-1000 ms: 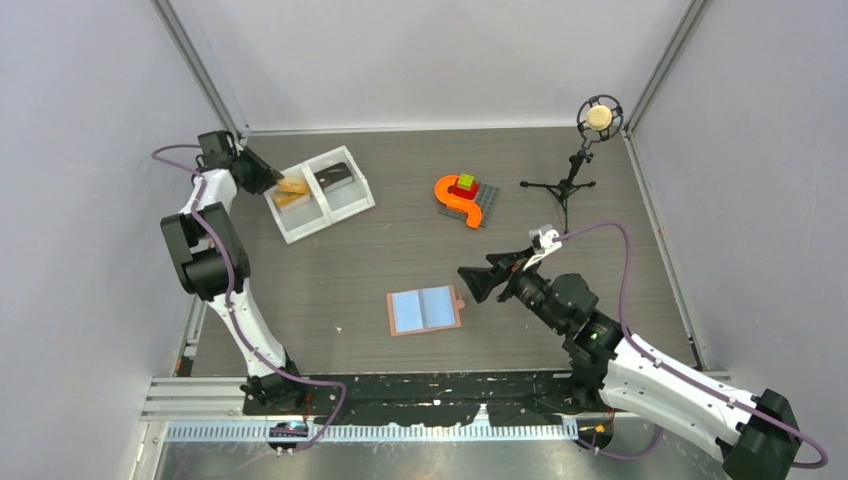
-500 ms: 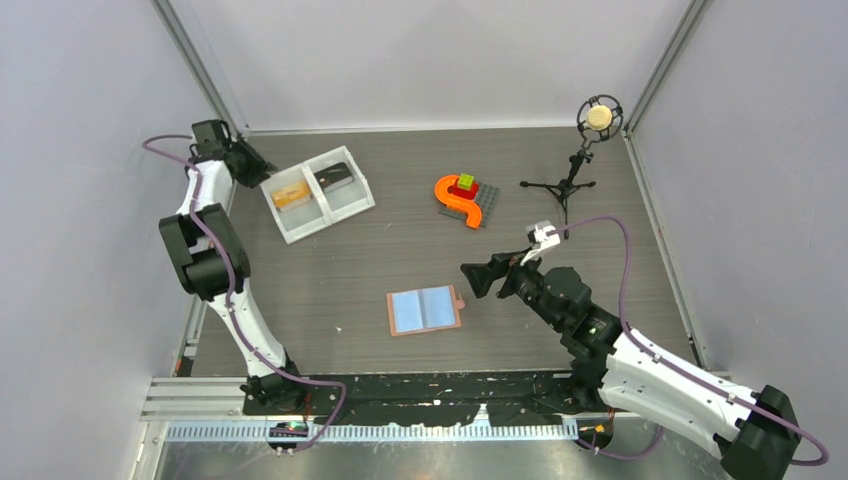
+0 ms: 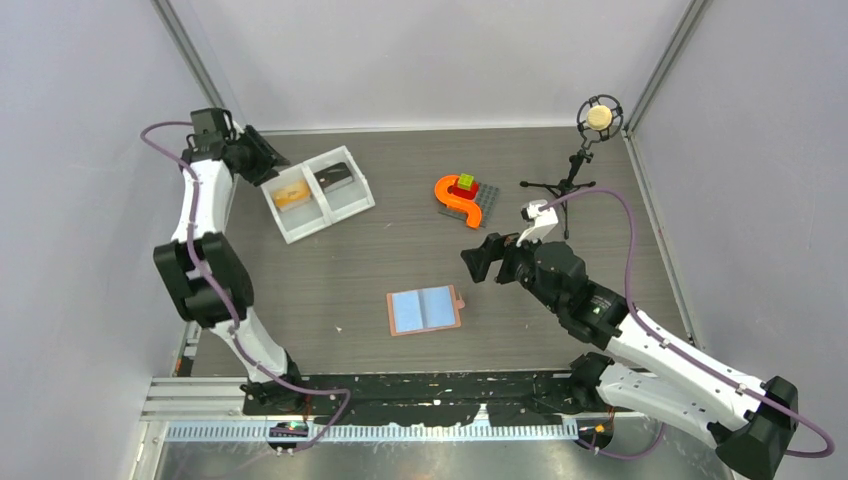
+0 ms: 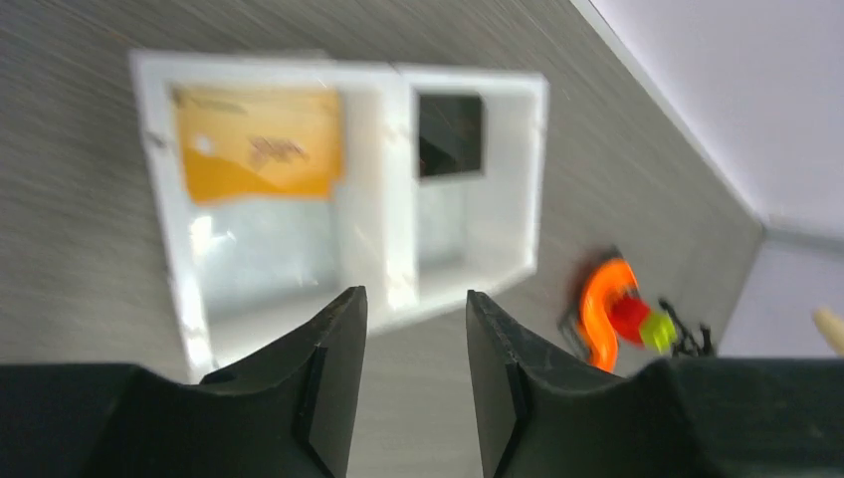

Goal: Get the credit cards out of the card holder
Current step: Reset both arms

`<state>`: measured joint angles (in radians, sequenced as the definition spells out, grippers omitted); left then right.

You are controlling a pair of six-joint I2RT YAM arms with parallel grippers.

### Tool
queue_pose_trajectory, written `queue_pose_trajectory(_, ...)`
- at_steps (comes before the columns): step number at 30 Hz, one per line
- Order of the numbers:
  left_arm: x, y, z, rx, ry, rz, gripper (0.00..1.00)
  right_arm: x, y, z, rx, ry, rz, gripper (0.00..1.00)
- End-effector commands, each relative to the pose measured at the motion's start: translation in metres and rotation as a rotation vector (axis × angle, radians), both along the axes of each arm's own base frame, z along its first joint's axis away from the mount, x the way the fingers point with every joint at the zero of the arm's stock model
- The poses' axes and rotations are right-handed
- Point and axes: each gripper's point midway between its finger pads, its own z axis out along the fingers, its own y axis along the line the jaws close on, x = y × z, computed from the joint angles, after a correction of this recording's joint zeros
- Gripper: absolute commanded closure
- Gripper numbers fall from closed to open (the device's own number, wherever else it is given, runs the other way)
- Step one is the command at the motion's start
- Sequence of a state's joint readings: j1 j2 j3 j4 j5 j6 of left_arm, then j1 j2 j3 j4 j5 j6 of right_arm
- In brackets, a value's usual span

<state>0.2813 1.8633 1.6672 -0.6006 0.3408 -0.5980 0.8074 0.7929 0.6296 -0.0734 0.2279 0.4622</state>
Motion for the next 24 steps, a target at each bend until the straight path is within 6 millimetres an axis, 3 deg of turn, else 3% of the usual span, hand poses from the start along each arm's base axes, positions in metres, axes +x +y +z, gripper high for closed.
queue_pose_trajectory(1,-0.054,-0.063,0.055,0.013,-0.067,-0.193,0.54,0.004,-0.018,0.000,-0.070,0.027,-0.076,0.05)
queue_pose_trajectory(4,-0.086,-0.111,0.070,0.029,-0.122,-0.345,0.34,0.007,-0.027,0.000,-0.094,0.037,-0.125,0.05)
queue_pose_trajectory(8,-0.137,-0.171,0.090,0.087,-0.190,-0.539,0.28,0.005,-0.037,0.007,-0.090,0.039,-0.166,0.05)
queue_pose_trajectory(10,-0.158,-0.195,0.099,0.073,-0.244,-0.616,0.03,0.003,-0.040,0.011,-0.082,0.029,-0.165,0.05)
queue_pose_trajectory(11,-0.167,-0.203,0.103,0.066,-0.271,-0.643,0.01,0.002,-0.041,0.015,-0.077,0.021,-0.164,0.05)
queue_pose_trajectory(18,-0.227,-0.221,0.117,0.021,-0.422,-0.737,0.00,-0.006,-0.052,0.024,-0.086,-0.004,-0.165,0.05)
queue_pose_trajectory(24,-0.267,-0.213,0.100,0.047,-0.460,-0.762,0.00,-0.012,-0.053,0.020,-0.036,-0.016,-0.157,0.05)
